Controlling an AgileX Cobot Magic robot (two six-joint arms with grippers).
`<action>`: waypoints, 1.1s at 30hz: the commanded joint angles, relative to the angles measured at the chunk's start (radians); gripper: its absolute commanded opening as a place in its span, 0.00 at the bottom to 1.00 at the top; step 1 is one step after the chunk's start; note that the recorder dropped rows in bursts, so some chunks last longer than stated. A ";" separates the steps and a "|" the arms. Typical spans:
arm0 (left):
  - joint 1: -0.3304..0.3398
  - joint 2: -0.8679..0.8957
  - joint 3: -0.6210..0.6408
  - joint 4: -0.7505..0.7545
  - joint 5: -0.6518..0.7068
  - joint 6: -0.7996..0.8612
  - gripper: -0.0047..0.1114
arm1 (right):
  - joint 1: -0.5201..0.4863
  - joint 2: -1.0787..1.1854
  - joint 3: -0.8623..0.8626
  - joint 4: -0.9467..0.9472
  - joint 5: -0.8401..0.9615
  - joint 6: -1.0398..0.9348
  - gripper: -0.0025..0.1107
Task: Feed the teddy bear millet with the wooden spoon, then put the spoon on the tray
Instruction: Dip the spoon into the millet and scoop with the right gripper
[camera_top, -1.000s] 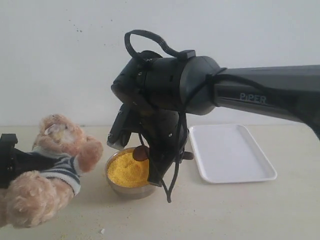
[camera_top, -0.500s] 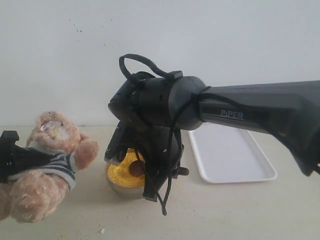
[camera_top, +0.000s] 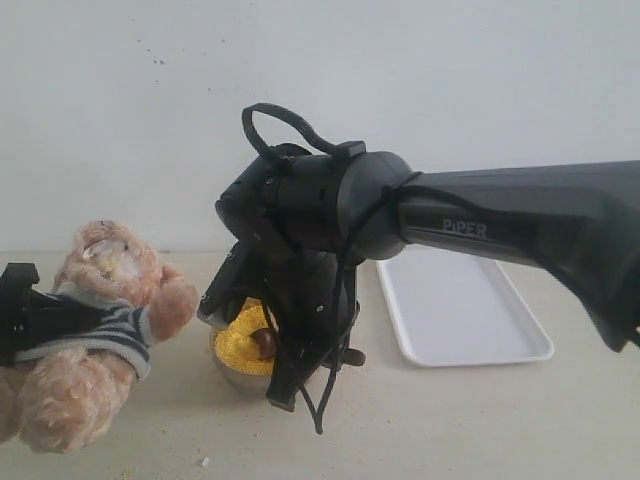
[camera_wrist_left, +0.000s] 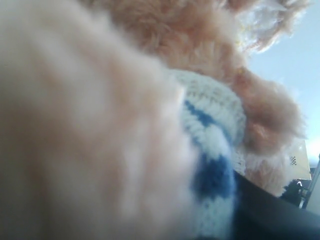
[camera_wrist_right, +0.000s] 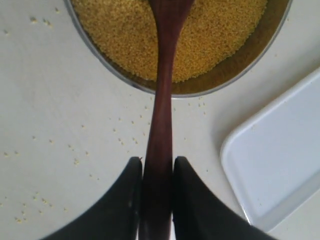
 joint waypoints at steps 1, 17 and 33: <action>-0.001 -0.004 -0.005 -0.017 0.018 0.017 0.07 | -0.001 -0.018 -0.006 -0.002 0.021 0.042 0.02; -0.001 -0.004 0.116 0.225 0.270 -0.043 0.07 | -0.003 -0.106 -0.006 0.023 0.045 0.150 0.02; -0.001 -0.004 0.184 0.358 0.310 -0.149 0.07 | -0.003 -0.219 -0.006 0.047 0.045 0.161 0.02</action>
